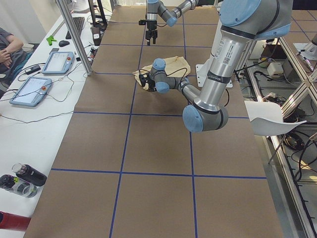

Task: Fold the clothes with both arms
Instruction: 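Grasp the opposite side edge with the left gripper and fold it inward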

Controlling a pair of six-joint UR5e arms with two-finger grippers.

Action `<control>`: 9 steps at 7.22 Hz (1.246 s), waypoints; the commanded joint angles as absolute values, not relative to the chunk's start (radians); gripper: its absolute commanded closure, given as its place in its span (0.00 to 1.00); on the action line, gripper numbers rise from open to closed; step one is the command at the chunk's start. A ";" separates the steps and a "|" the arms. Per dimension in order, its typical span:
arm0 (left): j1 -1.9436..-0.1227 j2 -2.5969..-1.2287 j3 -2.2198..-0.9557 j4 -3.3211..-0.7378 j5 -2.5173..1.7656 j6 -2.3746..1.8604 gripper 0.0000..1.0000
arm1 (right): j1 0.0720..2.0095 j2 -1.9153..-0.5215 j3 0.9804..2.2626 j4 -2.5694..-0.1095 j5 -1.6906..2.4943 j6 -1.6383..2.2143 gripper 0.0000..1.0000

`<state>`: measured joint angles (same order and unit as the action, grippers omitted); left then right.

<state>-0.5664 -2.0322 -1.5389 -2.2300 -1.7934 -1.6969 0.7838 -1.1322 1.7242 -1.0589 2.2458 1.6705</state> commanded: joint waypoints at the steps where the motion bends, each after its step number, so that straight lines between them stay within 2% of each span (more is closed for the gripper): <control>1: -0.571 -2.046 -1.540 -2.229 -1.795 -1.700 1.00 | 0.785 -1.137 1.724 -1.058 2.246 1.669 0.00; 4: -0.630 -2.112 -1.491 -2.227 -1.793 -1.698 1.00 | 0.795 -1.147 1.729 -1.057 2.244 1.671 0.00; 7: -0.692 -2.261 -1.292 -2.241 -1.776 -1.695 1.00 | 0.802 -1.155 1.730 -1.054 2.240 1.669 0.00; 9: -0.721 -2.316 -1.208 -2.253 -1.737 -1.666 1.00 | 0.801 -1.154 1.733 -1.055 2.237 1.669 0.00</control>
<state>-0.6987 -2.2848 -1.2581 -2.2452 -1.7529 -1.6791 0.8011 -1.1540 1.7311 -1.0545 2.2380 1.6690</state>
